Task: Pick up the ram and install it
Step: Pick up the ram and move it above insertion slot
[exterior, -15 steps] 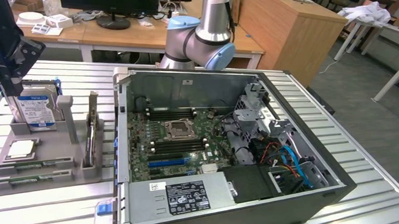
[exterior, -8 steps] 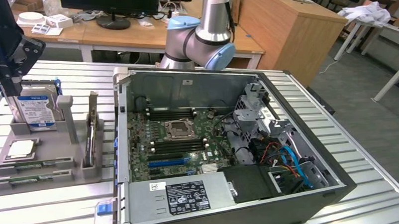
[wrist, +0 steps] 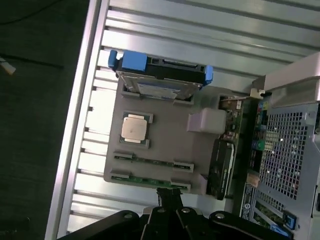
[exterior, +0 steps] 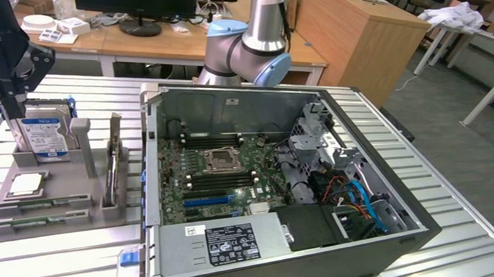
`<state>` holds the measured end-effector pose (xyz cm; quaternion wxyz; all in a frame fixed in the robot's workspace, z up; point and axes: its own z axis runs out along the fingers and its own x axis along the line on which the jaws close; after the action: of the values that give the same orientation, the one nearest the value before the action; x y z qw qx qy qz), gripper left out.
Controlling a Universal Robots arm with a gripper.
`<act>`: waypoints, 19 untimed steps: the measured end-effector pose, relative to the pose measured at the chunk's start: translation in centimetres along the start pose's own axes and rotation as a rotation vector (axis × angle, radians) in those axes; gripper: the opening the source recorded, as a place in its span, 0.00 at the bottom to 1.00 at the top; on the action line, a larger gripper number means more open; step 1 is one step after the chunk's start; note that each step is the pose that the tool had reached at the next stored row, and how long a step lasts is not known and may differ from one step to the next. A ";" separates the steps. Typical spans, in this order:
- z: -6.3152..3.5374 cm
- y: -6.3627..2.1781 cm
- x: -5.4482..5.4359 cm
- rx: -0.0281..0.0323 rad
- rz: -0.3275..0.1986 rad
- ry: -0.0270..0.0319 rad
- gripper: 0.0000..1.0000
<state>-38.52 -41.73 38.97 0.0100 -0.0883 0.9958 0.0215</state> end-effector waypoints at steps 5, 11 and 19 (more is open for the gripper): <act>0.00 0.00 0.0 -0.0022 -0.091 0.0038 0.11; 0.00 0.00 0.0 -0.0047 -0.200 0.0083 0.11; 0.01 0.00 0.0 -0.0082 -0.346 0.0142 0.11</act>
<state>-38.52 -41.73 38.97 0.0061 -0.2585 0.9657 0.0229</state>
